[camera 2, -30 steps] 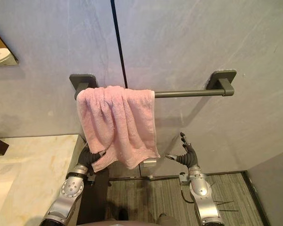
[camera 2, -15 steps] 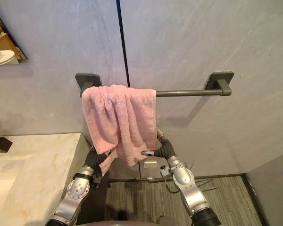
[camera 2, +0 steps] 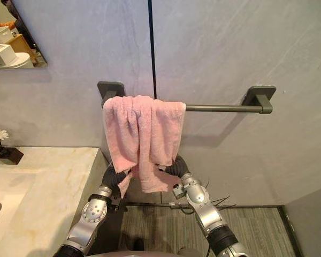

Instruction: Organize washtable

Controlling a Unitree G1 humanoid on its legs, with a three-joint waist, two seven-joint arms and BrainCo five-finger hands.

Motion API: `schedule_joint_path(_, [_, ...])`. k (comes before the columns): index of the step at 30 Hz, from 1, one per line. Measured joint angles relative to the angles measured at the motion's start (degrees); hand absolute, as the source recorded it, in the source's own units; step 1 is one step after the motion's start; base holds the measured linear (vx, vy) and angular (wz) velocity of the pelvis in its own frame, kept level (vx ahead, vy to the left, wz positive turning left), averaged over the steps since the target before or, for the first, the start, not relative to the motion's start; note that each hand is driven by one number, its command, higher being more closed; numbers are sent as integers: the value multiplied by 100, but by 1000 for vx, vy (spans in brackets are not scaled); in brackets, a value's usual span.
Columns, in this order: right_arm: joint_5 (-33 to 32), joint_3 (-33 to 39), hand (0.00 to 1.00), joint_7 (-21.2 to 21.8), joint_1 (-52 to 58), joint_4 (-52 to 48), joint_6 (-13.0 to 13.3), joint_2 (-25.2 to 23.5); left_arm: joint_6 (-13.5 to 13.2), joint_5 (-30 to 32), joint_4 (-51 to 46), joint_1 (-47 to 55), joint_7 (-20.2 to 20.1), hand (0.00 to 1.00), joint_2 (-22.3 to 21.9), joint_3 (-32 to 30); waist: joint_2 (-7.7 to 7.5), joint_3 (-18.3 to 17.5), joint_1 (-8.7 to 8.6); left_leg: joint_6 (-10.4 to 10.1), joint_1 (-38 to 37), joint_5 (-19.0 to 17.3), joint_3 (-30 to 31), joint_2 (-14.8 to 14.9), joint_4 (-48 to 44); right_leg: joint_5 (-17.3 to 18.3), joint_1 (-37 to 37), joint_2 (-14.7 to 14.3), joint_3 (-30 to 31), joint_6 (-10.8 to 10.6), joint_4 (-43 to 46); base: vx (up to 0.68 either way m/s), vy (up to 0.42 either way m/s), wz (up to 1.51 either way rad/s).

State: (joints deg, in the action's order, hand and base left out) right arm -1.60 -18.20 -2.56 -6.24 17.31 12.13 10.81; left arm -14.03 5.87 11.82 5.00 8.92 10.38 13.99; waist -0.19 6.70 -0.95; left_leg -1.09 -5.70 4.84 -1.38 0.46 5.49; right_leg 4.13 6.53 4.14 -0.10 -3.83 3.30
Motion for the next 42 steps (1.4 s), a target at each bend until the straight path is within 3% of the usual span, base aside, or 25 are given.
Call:
schedule_joint_path(1, [18,460,100,-131,3,17,-5,-55,0,-19,0,9,0,100,2,-117,0,1,7,-16,-2,19,16,13,38,-39,25,-12,-15,3,-68,-100,-42,6])
schedule_joint_path(8, [2,1381,100,-234,406,-257,10,-159,-18,-41,-67,16,-51,100,-40,-97,-14,8,12,-17,-3,16,-25,50,40,-82,44,-3,28,-16,-143,-23,-13,-2])
schedule_joint_path(13, [-8,1731,100,-234,698,-539,64,-358,-37,-47,-389,15,-149,100,-344,-99,-22,13,-159,-50,-2,-15,-101,69,40,-79,9,-16,104,-19,-138,-4,-11,-6])
schedule_joint_path(20, [-207,2156,100,-232,955,-818,148,-600,-37,-45,-478,13,-375,100,-575,-50,-23,13,-198,-56,-1,-92,-255,90,36,-70,-68,-38,258,-31,-108,8,-11,-12])
schedule_joint_path(27, [-391,2300,100,-232,944,-726,149,-805,-34,-46,-435,2,-398,100,-621,-50,-27,13,-316,-23,-18,-127,-330,69,4,-61,-77,-23,339,-43,-108,29,-2,-6])
schedule_joint_path(42, [-457,2320,100,-204,492,438,154,-877,7,-87,680,53,-397,100,-823,-124,34,24,-299,-50,-162,-155,-326,53,43,22,23,-22,334,-72,-27,-37,-11,1])
